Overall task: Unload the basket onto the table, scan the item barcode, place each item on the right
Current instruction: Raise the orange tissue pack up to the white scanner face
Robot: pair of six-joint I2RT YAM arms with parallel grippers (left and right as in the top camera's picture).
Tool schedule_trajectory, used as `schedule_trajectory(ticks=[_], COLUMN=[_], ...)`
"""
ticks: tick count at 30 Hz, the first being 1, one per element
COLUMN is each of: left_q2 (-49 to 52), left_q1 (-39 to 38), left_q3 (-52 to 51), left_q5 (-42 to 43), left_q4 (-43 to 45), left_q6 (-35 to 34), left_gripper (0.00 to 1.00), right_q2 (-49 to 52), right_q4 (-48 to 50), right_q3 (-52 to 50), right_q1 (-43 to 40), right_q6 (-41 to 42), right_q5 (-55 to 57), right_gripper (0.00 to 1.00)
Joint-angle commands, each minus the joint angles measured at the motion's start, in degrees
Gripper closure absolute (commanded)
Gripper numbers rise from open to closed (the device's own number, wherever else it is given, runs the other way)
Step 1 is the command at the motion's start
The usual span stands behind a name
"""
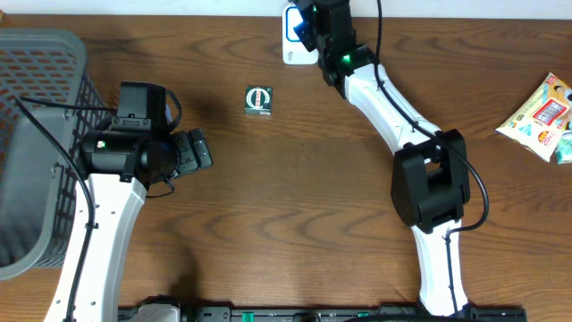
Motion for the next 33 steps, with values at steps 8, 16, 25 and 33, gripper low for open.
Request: schedule_trajectory(ticks=[8, 16, 25, 33], left_q2=[0.0, 0.0, 0.0, 0.0], left_q1=[0.3, 0.3, 0.3, 0.3], left_q3=[0.0, 0.0, 0.0, 0.0], left_q5=[-0.1, -0.1, -0.1, -0.2], left_q4=[-0.3, -0.3, -0.3, -0.3], left_q6=[0.1, 0.1, 0.1, 0.1], left_gripper=[0.02, 0.02, 0.02, 0.02], right_q2=[0.6, 3.4, 4.6, 4.5], right_q4=[1.5, 2.0, -0.5, -1.0], right_q3=[1.2, 1.2, 1.2, 1.2], right_q1=[-1.1, -1.1, -0.5, -0.2], right_q6=[-4.9, -9.0, -14.3, -10.8], right_q5=[-0.3, -0.3, 4.6, 4.5], right_gripper=[0.99, 0.99, 0.99, 0.99])
